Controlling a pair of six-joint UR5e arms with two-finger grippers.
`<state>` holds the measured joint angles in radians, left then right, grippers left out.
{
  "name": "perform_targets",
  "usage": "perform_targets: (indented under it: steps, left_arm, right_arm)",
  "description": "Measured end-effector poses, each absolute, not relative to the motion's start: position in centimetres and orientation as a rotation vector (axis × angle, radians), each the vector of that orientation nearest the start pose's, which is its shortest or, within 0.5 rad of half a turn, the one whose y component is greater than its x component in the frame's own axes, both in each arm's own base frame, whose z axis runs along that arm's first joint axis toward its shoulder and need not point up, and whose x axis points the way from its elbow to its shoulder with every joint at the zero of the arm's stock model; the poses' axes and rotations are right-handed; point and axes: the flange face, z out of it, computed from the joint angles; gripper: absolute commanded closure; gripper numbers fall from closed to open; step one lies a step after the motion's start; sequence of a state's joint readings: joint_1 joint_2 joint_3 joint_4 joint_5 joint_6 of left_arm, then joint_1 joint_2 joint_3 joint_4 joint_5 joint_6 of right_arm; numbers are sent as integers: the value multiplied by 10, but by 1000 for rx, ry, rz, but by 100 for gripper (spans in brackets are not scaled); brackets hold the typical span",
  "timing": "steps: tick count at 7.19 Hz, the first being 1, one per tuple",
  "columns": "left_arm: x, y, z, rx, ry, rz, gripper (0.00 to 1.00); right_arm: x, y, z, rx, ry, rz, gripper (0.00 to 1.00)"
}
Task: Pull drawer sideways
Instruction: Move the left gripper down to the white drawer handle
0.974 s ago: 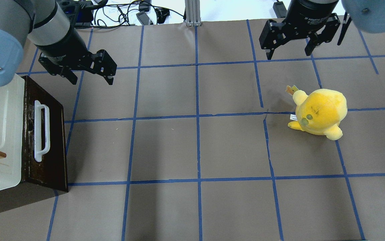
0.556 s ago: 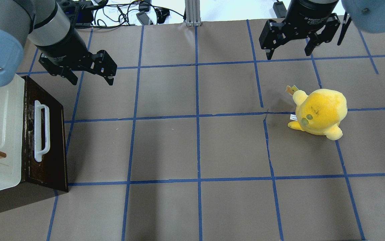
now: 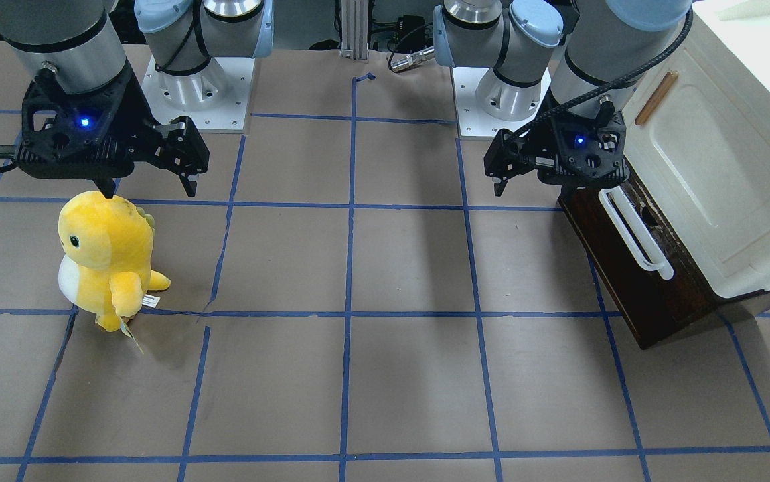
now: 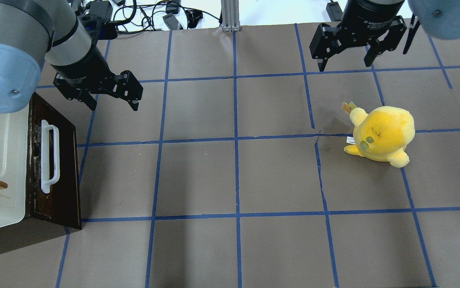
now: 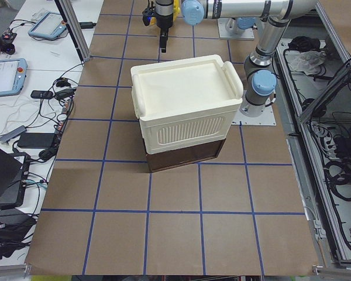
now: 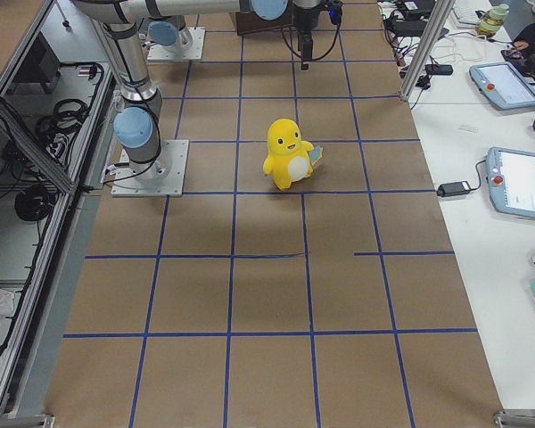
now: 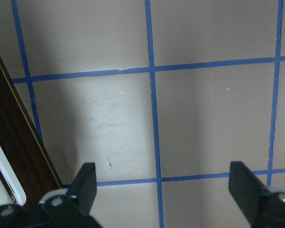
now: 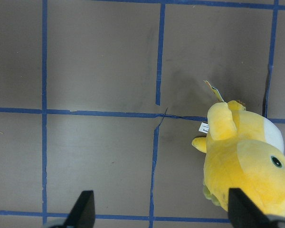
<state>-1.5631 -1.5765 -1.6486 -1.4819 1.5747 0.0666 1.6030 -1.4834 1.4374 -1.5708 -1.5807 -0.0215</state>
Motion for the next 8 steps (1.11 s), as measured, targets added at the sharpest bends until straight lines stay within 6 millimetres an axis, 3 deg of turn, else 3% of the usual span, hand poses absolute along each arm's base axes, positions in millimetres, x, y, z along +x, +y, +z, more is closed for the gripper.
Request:
perform_targets:
  steps: [4,5,8]
  left_arm:
    - [-117,-504,449,76,2980,-12,0]
    - [-116,-509,440,42,2959,14,0]
    - [-108,-526,387,-101,2813,140,0]
  right_arm:
    - [149,-529,509,-84,3149,-73,0]
    - [149,-529,509,-84,3149,-73,0]
    - [149,-529,509,-85,3149,-72,0]
